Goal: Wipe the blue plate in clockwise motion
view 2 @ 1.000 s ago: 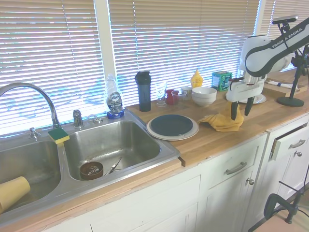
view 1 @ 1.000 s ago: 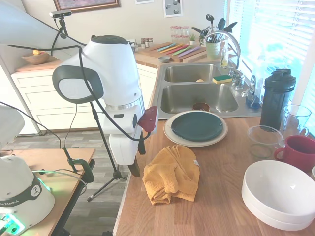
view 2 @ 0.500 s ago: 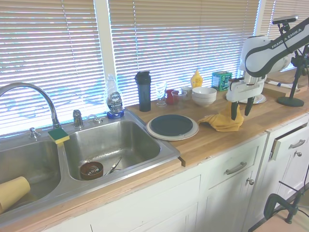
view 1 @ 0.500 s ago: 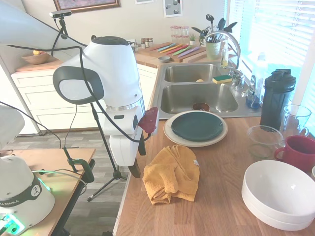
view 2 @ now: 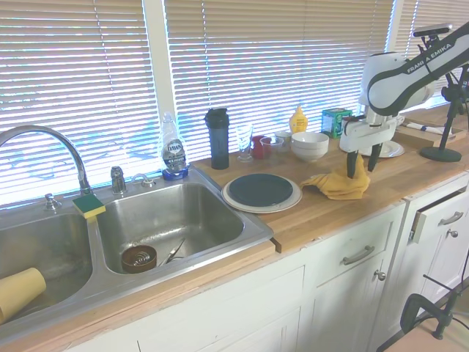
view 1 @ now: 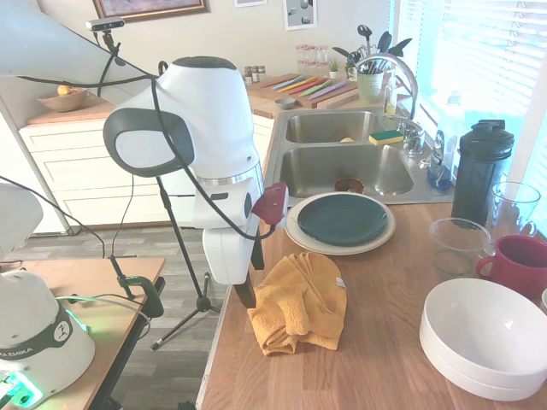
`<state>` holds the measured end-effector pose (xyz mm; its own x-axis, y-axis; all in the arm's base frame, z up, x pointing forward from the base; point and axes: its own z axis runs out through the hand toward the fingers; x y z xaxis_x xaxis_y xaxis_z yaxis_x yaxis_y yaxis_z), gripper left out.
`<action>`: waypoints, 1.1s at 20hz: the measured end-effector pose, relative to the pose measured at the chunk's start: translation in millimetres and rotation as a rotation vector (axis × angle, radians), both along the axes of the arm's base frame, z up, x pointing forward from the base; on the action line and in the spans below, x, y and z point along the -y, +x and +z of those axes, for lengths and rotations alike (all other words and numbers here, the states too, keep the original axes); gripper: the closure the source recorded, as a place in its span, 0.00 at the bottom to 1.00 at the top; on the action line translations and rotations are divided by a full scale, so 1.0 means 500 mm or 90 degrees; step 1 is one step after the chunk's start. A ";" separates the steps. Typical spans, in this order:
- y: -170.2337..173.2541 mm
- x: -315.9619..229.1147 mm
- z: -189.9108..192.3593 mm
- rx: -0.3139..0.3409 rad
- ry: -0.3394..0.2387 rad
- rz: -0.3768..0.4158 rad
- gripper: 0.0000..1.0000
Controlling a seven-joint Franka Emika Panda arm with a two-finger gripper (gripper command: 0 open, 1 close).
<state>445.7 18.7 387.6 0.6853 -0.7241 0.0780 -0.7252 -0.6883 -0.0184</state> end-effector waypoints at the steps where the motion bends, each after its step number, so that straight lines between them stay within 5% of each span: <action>1: 0.007 -0.005 0.005 0.002 -0.004 0.002 0.00; 22: 0.200 -0.137 -0.004 -0.040 -0.037 0.049 0.00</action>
